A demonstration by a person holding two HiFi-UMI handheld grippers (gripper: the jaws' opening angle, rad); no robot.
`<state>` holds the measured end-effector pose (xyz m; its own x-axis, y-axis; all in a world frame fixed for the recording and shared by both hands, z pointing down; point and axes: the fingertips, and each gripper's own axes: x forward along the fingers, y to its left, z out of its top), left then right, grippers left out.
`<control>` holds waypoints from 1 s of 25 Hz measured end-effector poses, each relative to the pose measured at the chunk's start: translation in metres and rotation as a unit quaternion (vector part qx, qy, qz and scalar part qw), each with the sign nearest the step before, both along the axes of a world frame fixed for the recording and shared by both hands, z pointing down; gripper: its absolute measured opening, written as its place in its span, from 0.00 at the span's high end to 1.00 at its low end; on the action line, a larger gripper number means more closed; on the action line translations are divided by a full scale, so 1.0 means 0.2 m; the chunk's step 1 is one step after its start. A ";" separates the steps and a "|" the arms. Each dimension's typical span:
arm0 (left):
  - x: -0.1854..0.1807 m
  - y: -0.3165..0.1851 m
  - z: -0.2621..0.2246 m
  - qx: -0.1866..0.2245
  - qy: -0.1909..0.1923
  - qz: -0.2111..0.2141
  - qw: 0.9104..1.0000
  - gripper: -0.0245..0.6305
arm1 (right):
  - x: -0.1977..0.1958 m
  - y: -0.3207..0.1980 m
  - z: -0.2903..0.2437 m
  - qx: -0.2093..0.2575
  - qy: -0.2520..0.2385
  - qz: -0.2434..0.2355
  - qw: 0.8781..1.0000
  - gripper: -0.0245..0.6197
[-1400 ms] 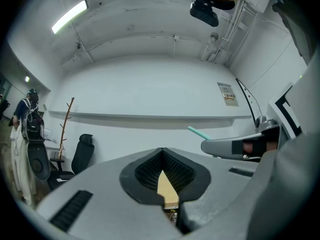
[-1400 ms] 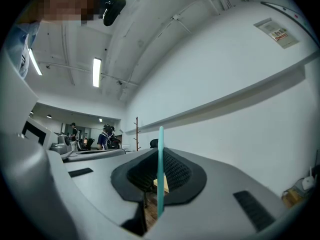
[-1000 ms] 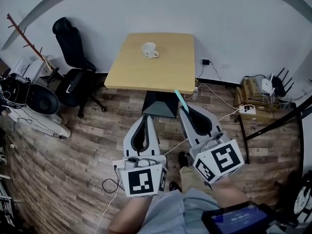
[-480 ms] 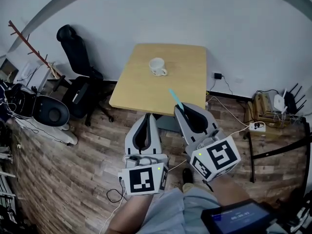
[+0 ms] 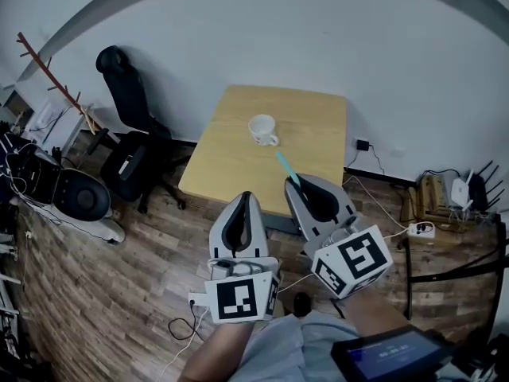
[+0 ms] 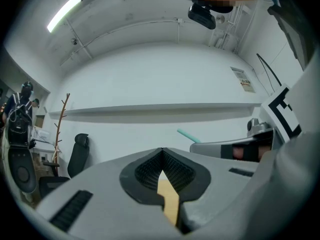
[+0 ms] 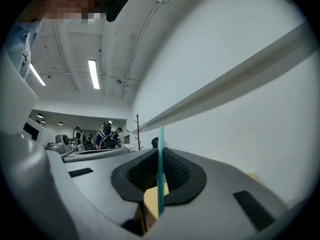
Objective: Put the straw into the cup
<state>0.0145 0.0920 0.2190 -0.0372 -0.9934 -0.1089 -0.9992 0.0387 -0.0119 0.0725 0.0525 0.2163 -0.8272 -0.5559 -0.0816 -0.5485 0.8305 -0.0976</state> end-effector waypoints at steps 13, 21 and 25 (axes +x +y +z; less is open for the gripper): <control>-0.37 -0.43 0.32 -0.057 0.031 0.037 0.997 0.96 | -0.33 -0.38 0.32 -0.058 0.031 0.045 0.997 0.93; -0.64 -0.76 0.36 -0.068 0.036 0.083 0.994 0.96 | -0.60 -0.68 0.37 -0.073 0.035 0.089 0.993 0.93; -0.73 -0.87 0.31 -0.056 0.035 0.104 0.992 0.96 | -0.69 -0.79 0.31 -0.061 0.032 0.111 0.991 0.93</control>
<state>-0.1317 -0.0812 0.2800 0.1669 -0.9860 -0.0026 -0.9838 -0.1667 0.0657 -0.0649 -0.1054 0.2789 -0.6844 -0.7276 0.0462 -0.7251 0.6726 -0.1481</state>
